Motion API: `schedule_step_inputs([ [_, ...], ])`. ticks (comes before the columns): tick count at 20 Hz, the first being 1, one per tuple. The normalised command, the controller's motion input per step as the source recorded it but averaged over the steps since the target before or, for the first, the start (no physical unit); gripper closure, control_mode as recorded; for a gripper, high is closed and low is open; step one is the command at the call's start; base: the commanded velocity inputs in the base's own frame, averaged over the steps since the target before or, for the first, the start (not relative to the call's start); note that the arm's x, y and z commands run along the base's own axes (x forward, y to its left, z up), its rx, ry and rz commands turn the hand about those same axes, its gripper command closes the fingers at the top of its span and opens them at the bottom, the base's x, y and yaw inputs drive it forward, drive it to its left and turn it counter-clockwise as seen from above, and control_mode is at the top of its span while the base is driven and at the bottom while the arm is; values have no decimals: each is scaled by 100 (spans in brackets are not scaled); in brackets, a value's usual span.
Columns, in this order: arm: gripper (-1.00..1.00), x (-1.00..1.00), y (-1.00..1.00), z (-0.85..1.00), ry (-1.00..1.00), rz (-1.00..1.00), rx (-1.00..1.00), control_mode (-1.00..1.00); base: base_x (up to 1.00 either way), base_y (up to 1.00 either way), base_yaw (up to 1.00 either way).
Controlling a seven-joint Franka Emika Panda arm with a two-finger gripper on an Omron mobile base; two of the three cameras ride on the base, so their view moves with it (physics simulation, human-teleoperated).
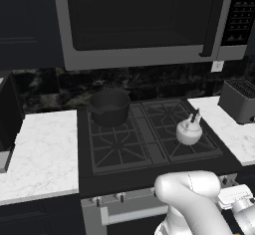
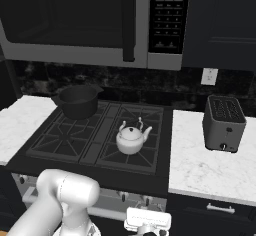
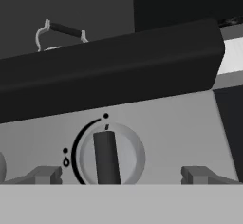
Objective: Pick the kettle from the counter and place it on a stove burner. Then turn the burner on.
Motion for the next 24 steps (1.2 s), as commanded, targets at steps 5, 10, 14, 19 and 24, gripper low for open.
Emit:
schedule_step_inputs([
  [5,-100,0,0,14,-2,0,0,-100,0,0,0],
  [10,-100,0,0,0,0,0,0,-100,0,0,0],
  [14,-100,3,0,0,0,0,0,-100,0,0,0],
  [19,-100,11,0,4,0,0,0,-100,0,0,0],
  [24,-100,15,0,0,0,0,0,-100,0,0,0],
])
